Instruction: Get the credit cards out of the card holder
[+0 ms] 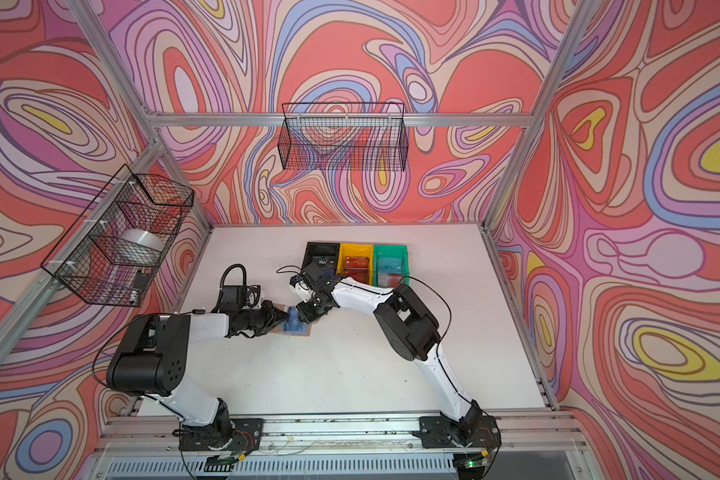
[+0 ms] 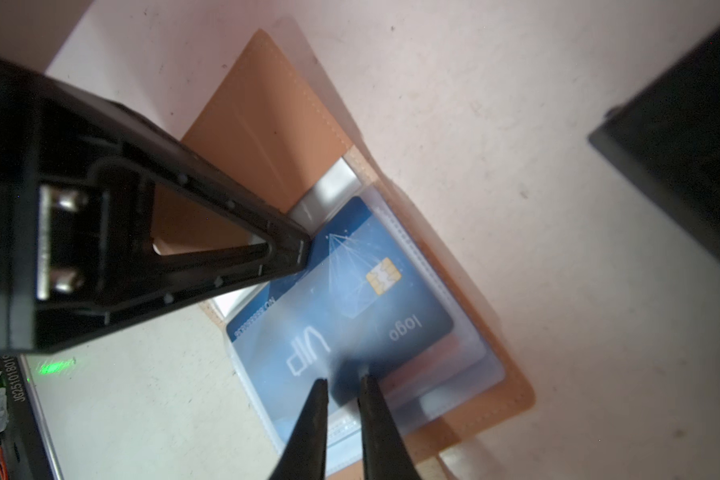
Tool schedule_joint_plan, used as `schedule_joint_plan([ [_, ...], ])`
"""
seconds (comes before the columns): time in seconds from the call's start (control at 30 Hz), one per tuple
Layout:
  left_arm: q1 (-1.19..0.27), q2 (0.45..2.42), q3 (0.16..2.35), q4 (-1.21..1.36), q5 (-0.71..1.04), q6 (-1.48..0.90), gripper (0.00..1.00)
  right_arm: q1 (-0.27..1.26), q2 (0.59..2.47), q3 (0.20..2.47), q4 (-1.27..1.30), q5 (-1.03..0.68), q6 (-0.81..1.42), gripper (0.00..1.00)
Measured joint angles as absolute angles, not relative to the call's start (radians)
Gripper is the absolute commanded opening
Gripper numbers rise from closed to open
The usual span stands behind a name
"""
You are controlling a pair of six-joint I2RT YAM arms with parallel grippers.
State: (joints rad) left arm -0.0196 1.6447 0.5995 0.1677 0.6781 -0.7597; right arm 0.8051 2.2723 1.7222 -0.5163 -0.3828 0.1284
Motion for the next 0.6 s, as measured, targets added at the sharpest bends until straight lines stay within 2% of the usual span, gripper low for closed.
schedule_joint_plan([
  [0.17,-0.018,1.645,0.599,0.169,0.677,-0.759,0.06,0.804,2.272,1.722,-0.517,-0.383,0.128,0.19],
  [0.4,-0.016,1.645,0.599,0.169,0.678,-0.755,0.12,0.801,2.272,1.719,-0.515,-0.39,0.128,0.19],
  [0.6,-0.016,1.645,0.599,0.17,0.683,-0.748,0.13,0.799,2.272,1.714,-0.509,-0.392,0.128,0.18],
])
